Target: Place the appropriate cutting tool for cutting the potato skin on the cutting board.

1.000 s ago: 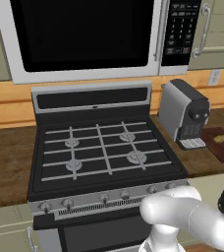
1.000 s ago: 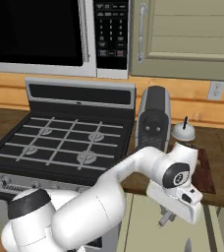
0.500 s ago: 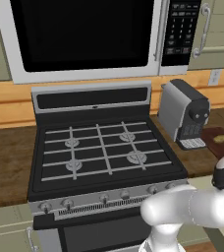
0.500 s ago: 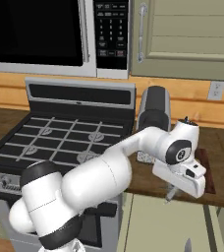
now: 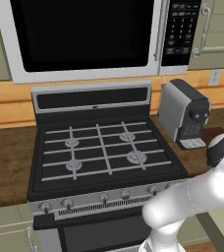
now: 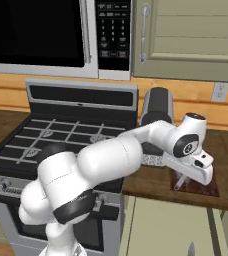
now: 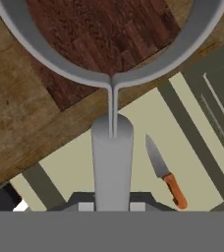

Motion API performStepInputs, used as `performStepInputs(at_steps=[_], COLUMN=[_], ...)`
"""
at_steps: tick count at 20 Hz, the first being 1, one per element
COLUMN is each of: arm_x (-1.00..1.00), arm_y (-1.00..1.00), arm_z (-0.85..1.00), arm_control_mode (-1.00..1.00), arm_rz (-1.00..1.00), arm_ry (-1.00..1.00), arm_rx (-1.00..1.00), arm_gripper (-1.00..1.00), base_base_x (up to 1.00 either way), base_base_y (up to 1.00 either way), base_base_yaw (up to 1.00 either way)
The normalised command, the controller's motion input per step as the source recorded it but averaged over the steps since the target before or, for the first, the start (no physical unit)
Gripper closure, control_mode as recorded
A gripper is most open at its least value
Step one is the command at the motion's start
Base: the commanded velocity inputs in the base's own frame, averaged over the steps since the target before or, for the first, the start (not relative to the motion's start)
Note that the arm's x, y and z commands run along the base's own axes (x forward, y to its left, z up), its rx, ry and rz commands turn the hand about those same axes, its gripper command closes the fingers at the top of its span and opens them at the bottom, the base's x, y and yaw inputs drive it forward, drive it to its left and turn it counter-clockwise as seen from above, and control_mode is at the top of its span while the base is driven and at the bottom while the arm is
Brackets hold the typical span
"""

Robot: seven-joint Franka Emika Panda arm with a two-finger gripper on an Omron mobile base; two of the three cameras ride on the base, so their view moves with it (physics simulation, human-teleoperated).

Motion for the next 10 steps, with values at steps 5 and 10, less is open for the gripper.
performStepInputs(at_steps=[5, 10], arm_x=[0.50, 0.47], arm_y=[-0.08, -0.05], arm_z=[-0.31, -0.50], arm_control_mode=[-1.00, -1.00], arm_rz=[0.06, 0.06], arm_ry=[-0.07, -0.04], arm_rx=[0.00, 0.00], arm_gripper=[1.00, 1.00], base_base_x=[0.00, 0.00], base_base_y=[0.00, 0.00], base_base_yaw=[0.00, 0.00])
